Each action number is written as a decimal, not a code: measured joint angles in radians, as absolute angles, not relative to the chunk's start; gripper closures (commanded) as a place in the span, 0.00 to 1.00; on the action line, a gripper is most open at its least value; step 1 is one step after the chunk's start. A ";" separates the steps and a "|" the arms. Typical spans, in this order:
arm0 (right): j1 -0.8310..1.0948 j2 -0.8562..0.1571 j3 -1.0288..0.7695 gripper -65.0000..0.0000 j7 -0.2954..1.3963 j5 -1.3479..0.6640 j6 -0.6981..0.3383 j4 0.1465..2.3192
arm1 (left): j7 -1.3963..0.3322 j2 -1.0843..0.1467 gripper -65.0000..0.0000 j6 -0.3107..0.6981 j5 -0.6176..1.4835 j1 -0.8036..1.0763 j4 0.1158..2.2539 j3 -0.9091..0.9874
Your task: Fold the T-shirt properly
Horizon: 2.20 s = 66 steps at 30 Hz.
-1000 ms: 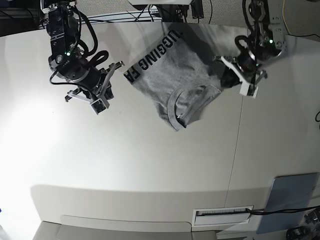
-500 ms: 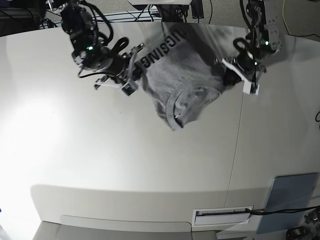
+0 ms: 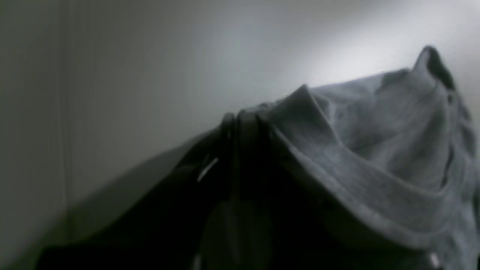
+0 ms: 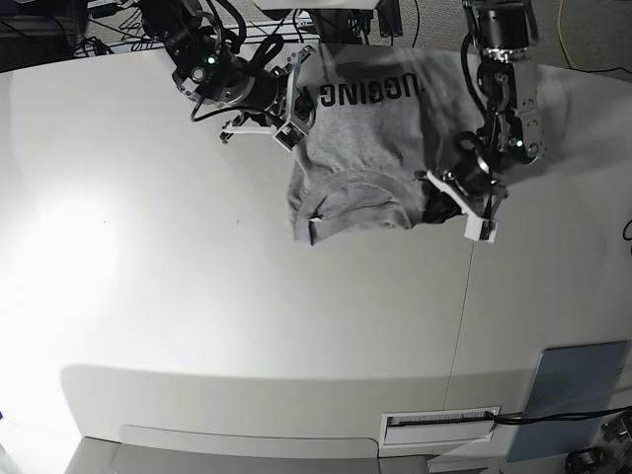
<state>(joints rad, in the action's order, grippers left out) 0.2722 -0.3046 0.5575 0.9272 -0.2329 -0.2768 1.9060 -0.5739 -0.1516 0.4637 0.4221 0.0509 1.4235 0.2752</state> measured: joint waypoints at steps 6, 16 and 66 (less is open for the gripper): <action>0.275 -0.304 0.532 1.00 0.928 -0.236 -0.253 1.906 | -0.574 -0.145 0.96 0.490 0.420 0.041 1.424 0.275; 0.354 -0.305 0.235 1.00 1.020 -0.219 -0.235 2.092 | -0.678 -0.247 0.96 0.443 0.429 0.182 1.721 0.275; 0.267 -0.262 -0.123 1.00 0.295 -0.104 -0.292 0.476 | -0.043 -0.182 0.92 0.391 0.134 0.349 0.532 0.159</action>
